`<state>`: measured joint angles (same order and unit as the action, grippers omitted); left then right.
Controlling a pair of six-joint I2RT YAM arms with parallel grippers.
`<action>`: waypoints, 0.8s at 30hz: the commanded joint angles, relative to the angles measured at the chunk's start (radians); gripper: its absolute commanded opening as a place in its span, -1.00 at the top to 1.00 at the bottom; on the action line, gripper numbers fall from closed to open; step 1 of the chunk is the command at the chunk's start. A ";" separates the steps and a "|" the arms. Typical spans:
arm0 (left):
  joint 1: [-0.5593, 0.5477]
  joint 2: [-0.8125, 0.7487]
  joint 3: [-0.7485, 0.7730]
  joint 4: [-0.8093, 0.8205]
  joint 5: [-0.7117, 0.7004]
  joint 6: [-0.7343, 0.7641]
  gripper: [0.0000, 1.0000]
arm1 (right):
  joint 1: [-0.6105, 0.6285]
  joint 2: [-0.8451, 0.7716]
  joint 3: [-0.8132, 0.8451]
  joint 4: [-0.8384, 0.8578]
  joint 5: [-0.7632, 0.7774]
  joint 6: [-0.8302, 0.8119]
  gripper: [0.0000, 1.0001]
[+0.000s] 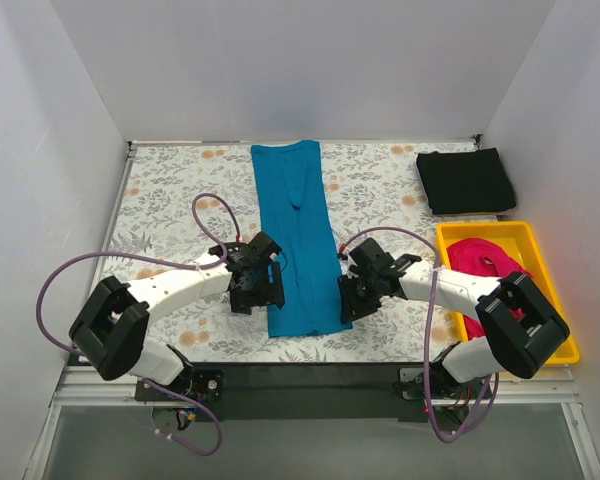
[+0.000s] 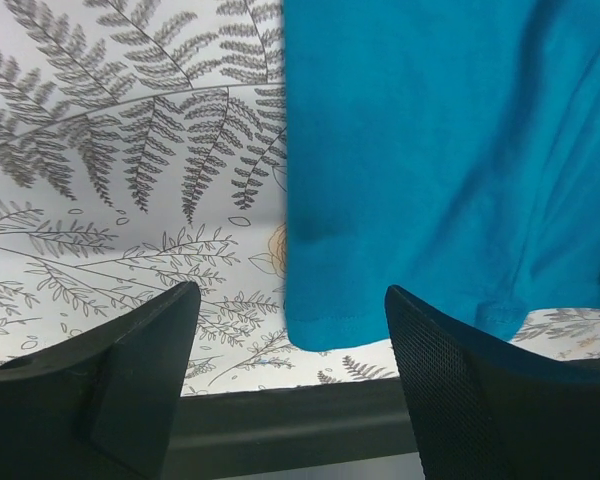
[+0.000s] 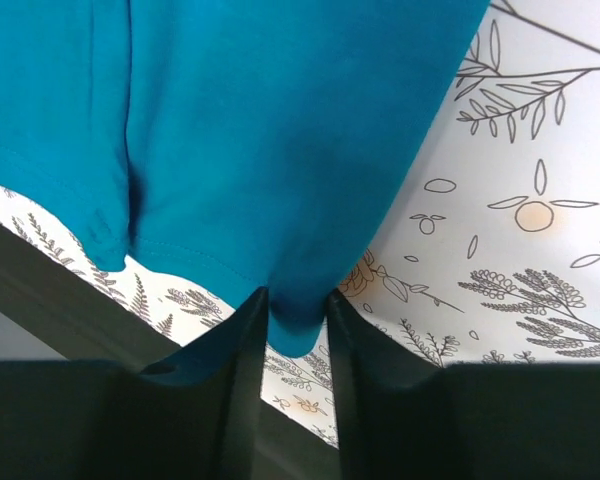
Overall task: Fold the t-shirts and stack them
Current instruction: Fold the tshirt
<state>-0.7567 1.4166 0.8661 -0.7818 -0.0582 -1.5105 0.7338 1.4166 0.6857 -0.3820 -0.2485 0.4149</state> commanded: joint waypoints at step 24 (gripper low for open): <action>-0.053 0.134 -0.022 -0.031 0.170 -0.007 0.05 | 0.013 0.035 0.012 -0.041 0.012 -0.008 0.97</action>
<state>-0.7986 1.5452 0.8566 -0.8024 0.0948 -1.5082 0.7403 1.4357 0.6865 -0.3855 -0.2436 0.4198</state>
